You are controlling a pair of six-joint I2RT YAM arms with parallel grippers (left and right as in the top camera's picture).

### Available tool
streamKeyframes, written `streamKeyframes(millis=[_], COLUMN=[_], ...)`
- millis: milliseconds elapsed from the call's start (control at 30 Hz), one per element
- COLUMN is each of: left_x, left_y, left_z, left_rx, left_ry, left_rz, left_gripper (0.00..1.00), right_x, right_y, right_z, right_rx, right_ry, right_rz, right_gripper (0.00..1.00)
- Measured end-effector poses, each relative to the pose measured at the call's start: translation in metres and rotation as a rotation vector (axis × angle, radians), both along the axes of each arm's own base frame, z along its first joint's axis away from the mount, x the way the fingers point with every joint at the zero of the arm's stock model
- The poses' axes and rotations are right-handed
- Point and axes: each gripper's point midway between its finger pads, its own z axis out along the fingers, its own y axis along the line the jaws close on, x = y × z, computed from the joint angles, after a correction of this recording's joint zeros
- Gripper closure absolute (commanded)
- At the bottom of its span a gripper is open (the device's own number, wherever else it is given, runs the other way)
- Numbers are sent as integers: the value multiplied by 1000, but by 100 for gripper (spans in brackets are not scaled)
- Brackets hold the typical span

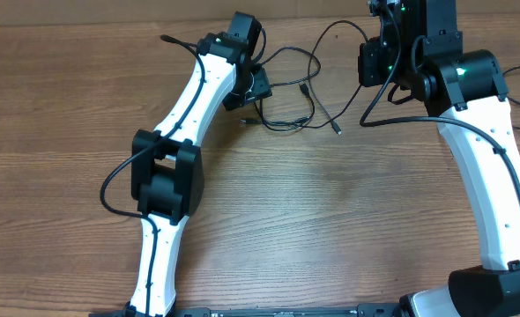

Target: Untangle cables

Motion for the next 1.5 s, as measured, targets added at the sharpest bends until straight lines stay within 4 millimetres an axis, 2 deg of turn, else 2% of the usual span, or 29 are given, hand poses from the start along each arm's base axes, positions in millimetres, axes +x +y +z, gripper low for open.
streamKeyframes(millis=[200, 367, 433, 700, 833, 867, 933, 967, 1000, 1167, 1267, 1367, 1500], left_x=[7, 11, 13, 21, 24, 24, 23, 23, 24, 20, 9, 2, 8], left_y=[-2, -3, -2, 6, 6, 6, 6, 7, 7, 9, 14, 24, 44], left_z=[-32, -41, -41, -40, -40, -42, -47, -49, -48, -52, -51, -48, -35], left_rx=[6, 8, 17, 61, 61, 63, 66, 74, 74, 89, 109, 134, 147], left_ry=[16, 11, 2, -36, -48, -47, -39, -37, -41, -20, 28, 62, 63], left_rz=[1, 1, 4, 20, 22, 22, 25, 26, 23, 9, 2, 12, 50], left_gripper=[51, 58, 53, 49, 43, 44, 61, 76, 96, 96, 96, 96, 96], right_x=[0, 0, 0, 0, 0, 0, 0, 0, 0, 0, 1, 2, 2], right_y=[0, 0, 0, 0, 0, 0, 0, 0, 0, 0, 0, 0, 0], right_z=[0, 0, 0, 0, 0, 0, 0, 0, 0, 0, 0, 1, 1], right_rx=[0, 0, 0, 0, 0, 1, -1, 0, 0, 1, 1, 2, 2], right_ry=[1, 1, 1, 1, 0, 0, 0, 0, 0, -1, -3, -9, -9], right_rz=[1, 1, 1, 1, 0, 1, 1, 1, 0, 0, 1, 1, 1], right_gripper=[96, 96, 96, 96, 96, 96, 96, 96, 96, 96, 96, 96, 96])
